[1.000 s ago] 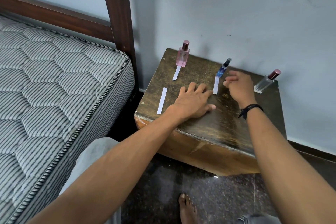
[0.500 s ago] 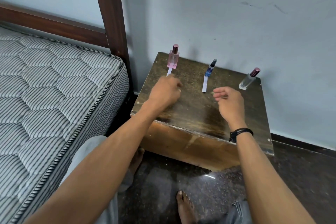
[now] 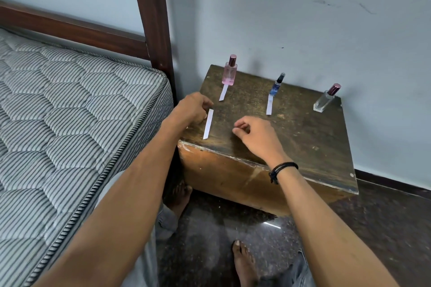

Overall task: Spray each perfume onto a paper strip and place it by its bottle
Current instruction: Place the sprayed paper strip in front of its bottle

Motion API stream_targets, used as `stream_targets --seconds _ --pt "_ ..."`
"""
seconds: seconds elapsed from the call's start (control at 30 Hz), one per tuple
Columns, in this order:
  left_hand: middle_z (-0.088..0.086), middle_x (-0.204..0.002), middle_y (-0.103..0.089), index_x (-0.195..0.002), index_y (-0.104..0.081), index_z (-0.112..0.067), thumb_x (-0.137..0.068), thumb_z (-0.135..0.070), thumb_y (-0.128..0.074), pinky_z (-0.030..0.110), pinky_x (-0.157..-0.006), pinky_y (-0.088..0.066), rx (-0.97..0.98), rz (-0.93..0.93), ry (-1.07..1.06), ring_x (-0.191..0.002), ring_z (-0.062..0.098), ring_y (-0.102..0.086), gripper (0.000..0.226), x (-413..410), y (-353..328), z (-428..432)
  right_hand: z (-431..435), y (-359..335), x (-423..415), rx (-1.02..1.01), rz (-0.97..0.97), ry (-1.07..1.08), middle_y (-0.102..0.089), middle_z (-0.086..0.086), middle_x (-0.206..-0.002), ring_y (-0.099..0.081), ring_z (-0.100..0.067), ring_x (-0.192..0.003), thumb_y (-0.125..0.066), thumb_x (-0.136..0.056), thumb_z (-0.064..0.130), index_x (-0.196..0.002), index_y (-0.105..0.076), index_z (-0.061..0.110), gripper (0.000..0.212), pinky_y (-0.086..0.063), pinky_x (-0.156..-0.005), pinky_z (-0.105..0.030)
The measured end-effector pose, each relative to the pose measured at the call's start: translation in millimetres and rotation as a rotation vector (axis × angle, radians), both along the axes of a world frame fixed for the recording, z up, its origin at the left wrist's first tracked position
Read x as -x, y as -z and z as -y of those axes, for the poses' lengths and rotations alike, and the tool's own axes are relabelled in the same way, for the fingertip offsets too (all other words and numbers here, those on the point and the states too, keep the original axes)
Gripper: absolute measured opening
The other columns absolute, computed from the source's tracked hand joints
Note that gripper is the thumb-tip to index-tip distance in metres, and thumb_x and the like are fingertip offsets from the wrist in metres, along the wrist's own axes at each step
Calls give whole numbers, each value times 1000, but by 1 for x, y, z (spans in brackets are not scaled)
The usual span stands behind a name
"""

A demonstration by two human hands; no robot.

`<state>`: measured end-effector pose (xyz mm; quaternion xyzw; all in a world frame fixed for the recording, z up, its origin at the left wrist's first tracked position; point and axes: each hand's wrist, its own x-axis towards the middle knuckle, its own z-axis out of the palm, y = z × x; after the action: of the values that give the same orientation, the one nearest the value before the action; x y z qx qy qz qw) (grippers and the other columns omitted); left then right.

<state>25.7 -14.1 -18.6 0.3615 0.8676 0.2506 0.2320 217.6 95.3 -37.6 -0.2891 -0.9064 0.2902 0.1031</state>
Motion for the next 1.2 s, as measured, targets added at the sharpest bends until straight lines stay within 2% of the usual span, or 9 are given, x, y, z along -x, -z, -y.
stream_targets --seconds 0.07,0.23,0.33,0.43,0.6,0.8,0.9,1.0,1.2 --pt "2 -127 -68 -129 -67 -21 -86 7 -63 35 -104 -50 -7 -3 21 -116 18 -63 51 1 1 1 10 1 14 -2 -1 -73 -62 15 -93 -54 6 -77 -73 -94 36 -107 -74 26 16 -39 -64 -13" --pt "2 -127 -67 -126 -69 -21 -87 1 -66 29 -102 -49 -16 -25 44 -116 17 -62 45 6 5 3 32 4 44 -23 -5 -171 -59 11 -91 -60 -12 -81 -82 -83 43 -113 -72 25 36 -49 -68 -31" --pt "1 -124 -67 -124 -70 -20 -89 -5 -68 32 -103 -50 -25 -30 53 -115 17 -63 38 7 6 1 32 10 48 -65 30 -189 -52 11 -91 -54 -8 -77 -83 -81 47 -118 -70 28 44 -40 -60 -26" --pt "-2 -114 -67 -117 -72 -22 -88 -14 -71 34 -97 -52 -20 -67 59 -107 16 -63 30 6 6 -3 30 14 46 -60 26 -187 -48 12 -90 -49 -2 -72 -81 -83 48 -119 -72 29 42 -35 -59 -24" --pt "-10 -90 -61 -96 -74 -24 -85 -20 -73 28 -79 -47 -10 -99 26 -90 14 -60 12 3 5 -5 34 15 44 -51 8 -178 -49 11 -92 -55 -11 -78 -78 -88 44 -114 -74 28 31 -41 -65 -29" --pt "-3 -92 -73 -84 -78 -23 -85 -21 -76 34 -87 -55 -34 -25 -36 -91 15 -67 2 1 0 -6 36 12 36 -23 -48 -141 -59 11 -94 -59 -10 -83 -74 -94 33 -106 -77 25 15 -47 -71 -31" --pt "-4 -82 -72 -80 -77 -23 -86 -22 -77 35 -88 -57 -67 52 -37 -84 13 -68 6 -1 -6 -13 31 4 28 145 -115 -11 -72 7 -93 -67 -12 -86 -76 -92 27 -101 -78 25 9 -56 -79 -31" --pt "0 -76 -73 -82 -76 -20 -88 -21 -76 35 -82 -60 -140 138 -56 -70 13 -68 6 -8 -11 -24 24 -5 15 399 -200 119 -77 3 -85 -74 -13 -78 -78 -90 16 -96 -77 25 10 -61 -75 -29" --pt "-6 -71 -71 -87 -79 -15 -87 -24 -76 36 -84 -59 -246 121 -34 -71 12 -68 10 -33 -14 -49 1 -26 -16 806 -319 359 -81 -3 -84 -78 -17 -86 -81 -81 -3 -92 -81 14 21 -62 -75 -23"
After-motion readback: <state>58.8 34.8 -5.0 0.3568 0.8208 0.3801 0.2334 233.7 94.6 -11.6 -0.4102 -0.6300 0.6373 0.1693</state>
